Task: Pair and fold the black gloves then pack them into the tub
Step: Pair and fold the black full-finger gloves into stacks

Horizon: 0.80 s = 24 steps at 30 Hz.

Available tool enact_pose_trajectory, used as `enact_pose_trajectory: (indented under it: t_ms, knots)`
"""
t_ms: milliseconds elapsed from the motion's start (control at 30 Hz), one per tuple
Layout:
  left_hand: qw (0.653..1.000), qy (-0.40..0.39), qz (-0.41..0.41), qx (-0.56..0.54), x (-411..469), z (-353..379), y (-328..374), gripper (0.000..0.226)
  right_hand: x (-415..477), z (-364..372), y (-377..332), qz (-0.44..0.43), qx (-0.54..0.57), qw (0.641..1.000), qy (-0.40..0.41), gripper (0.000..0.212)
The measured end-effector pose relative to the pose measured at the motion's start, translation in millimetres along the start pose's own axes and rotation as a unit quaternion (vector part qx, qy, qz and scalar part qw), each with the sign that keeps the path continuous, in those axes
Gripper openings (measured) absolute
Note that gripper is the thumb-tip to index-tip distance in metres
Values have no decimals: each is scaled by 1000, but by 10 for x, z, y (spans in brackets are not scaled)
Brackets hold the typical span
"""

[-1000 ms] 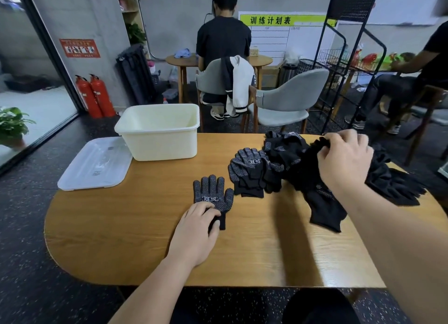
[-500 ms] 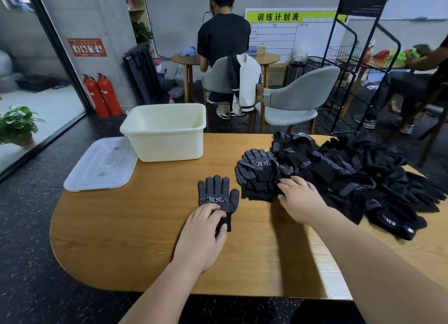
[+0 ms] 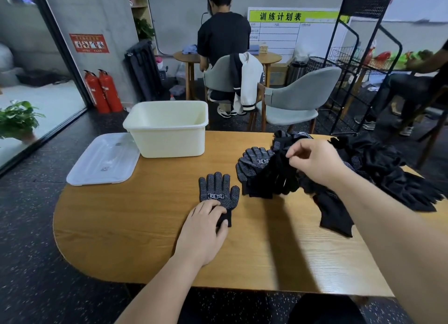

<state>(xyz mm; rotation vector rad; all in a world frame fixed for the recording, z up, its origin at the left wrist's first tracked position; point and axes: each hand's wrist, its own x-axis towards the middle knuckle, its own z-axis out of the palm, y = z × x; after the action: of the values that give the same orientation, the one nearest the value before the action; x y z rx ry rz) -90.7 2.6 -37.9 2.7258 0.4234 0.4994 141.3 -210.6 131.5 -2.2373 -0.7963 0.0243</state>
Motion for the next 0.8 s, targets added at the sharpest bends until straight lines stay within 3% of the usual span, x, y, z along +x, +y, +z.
enact_pose_trajectory:
  t_ms: [233, 467, 567, 633, 733, 800]
  knots:
    - [1000, 12, 0, 4, -32, -19, 10, 33, 244, -309, -291, -18, 94, 995, -12, 25]
    - [1000, 24, -4, 0, -41, -27, 20, 29, 92, -286, -603, -157, 65, 983, 66, 22]
    - [1000, 15, -7, 8, -44, -23, 17, 30, -172, -21, -558, -199, 5, 980, 8, 28]
    - [1000, 18, -9, 13, -39, -17, 18, 30, -398, 312, -352, -204, -75, 972, -90, 29]
    - [999, 31, -7, 10, -37, 7, 10, 28, -739, 865, 60, -176, -198, 931, -252, 30]
    - [999, 40, -2, 17, -36, 21, 3, 27, -894, 1103, 285, -178, -193, 933, -245, 33]
